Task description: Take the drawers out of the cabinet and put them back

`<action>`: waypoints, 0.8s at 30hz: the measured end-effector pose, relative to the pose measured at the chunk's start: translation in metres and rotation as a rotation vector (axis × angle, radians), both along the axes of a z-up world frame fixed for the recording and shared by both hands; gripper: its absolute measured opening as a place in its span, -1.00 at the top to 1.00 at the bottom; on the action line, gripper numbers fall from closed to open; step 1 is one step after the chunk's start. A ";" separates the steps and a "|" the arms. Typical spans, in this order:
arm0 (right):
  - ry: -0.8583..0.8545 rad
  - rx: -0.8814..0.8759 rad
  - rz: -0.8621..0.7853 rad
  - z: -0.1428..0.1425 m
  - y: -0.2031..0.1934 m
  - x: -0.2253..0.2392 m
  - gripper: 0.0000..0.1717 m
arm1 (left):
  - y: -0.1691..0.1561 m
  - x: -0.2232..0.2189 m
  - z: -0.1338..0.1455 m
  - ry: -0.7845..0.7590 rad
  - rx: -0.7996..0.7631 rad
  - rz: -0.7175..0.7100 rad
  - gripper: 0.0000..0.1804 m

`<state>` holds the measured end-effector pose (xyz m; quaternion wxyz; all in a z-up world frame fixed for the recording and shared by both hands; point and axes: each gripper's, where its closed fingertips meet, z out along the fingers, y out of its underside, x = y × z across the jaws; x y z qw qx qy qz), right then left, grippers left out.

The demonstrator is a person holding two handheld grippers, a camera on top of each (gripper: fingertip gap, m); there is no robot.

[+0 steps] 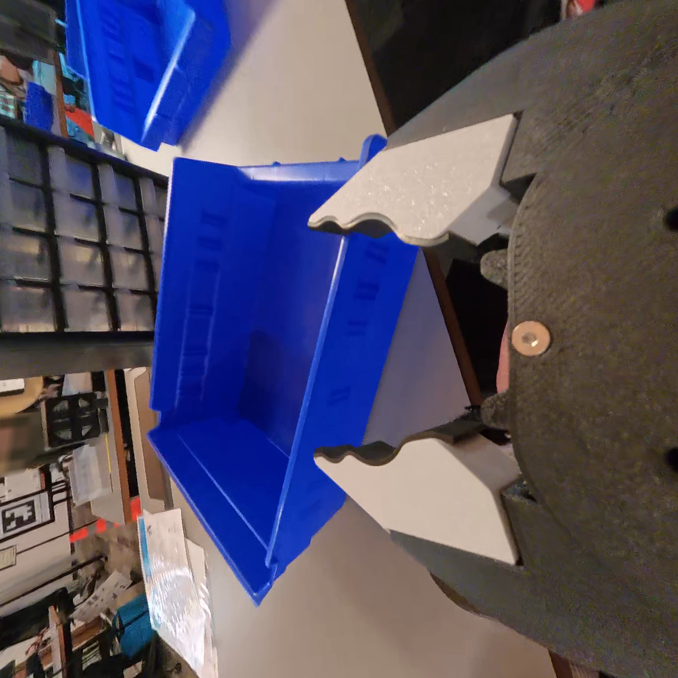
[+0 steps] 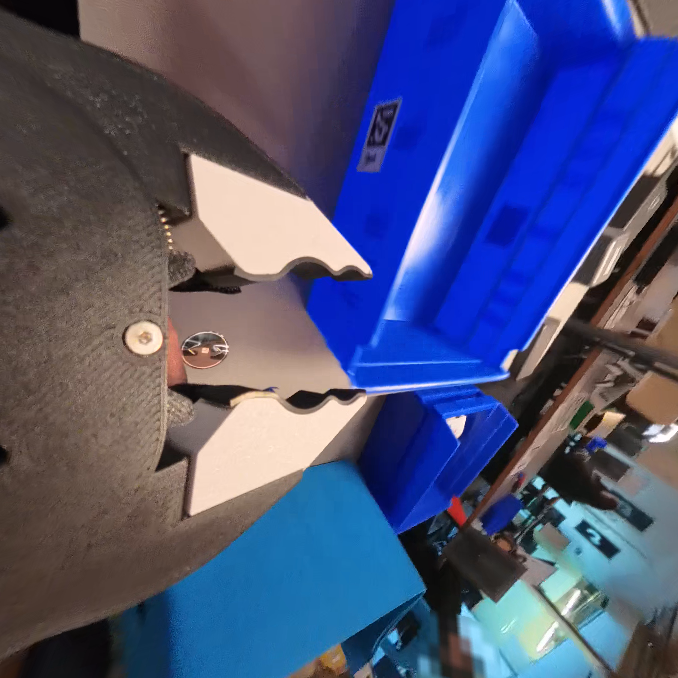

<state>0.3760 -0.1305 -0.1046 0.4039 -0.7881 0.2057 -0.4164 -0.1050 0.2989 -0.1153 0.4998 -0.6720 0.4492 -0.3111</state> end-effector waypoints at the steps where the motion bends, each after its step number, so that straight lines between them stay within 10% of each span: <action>1: 0.018 0.022 -0.004 0.000 0.001 -0.002 0.27 | -0.002 0.000 0.002 -0.020 -0.005 0.009 -0.26; 8: 0.223 0.377 0.175 -0.013 0.075 -0.088 0.06 | -0.032 0.007 0.003 -0.132 -0.035 0.017 -0.34; 15: 0.278 0.367 0.058 -0.035 0.124 -0.065 -0.05 | -0.044 0.026 -0.023 -0.065 -0.051 0.125 -0.24; 24: 0.173 0.367 -0.147 -0.033 0.031 -0.034 0.41 | 0.052 -0.040 -0.025 -0.069 0.002 0.437 0.22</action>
